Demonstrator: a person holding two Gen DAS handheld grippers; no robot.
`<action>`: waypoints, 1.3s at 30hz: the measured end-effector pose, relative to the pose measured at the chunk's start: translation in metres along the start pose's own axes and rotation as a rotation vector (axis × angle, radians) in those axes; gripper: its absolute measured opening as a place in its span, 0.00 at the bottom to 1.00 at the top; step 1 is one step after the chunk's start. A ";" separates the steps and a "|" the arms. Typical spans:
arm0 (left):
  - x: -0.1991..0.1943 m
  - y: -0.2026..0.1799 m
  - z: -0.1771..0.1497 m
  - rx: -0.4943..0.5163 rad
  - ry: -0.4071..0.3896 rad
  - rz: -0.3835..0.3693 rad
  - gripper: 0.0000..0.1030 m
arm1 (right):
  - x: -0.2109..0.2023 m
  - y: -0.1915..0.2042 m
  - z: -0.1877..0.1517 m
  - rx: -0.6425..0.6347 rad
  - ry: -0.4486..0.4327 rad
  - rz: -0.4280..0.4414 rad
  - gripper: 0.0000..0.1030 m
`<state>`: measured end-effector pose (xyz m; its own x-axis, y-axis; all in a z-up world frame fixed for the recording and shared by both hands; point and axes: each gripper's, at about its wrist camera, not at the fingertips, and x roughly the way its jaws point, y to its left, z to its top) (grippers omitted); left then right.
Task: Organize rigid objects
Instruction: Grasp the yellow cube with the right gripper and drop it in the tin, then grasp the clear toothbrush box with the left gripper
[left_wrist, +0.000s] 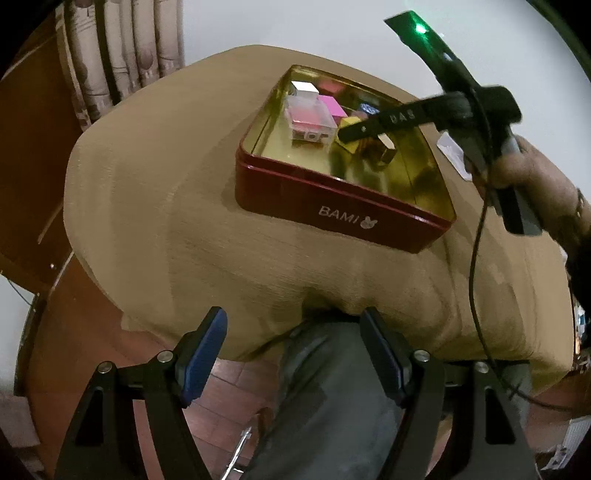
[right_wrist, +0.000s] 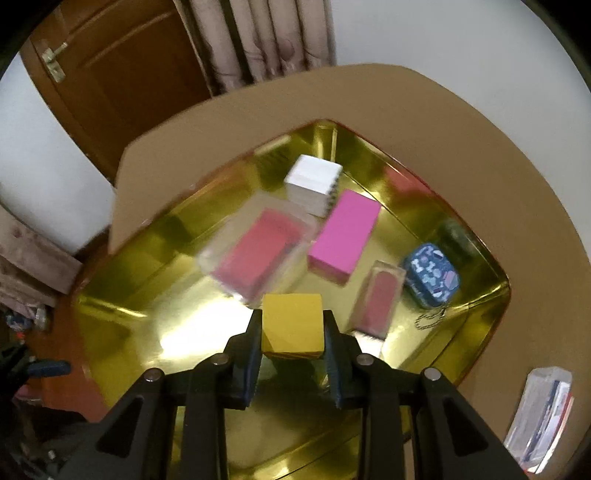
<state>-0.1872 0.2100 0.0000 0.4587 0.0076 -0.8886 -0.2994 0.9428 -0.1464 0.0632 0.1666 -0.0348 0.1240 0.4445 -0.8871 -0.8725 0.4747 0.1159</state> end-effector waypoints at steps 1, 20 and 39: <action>0.001 0.000 0.000 0.002 0.003 0.001 0.68 | 0.000 -0.001 0.001 0.001 -0.005 -0.007 0.29; -0.012 -0.019 -0.002 0.071 -0.030 0.005 0.68 | -0.138 -0.069 -0.078 0.326 -0.487 -0.133 0.43; 0.008 -0.219 0.162 0.178 0.039 -0.292 0.80 | -0.177 -0.189 -0.361 0.756 -0.399 -0.534 0.51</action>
<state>0.0181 0.0574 0.0953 0.4703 -0.2804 -0.8368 -0.0076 0.9469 -0.3215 0.0359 -0.2760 -0.0607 0.6814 0.1888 -0.7072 -0.1448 0.9818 0.1226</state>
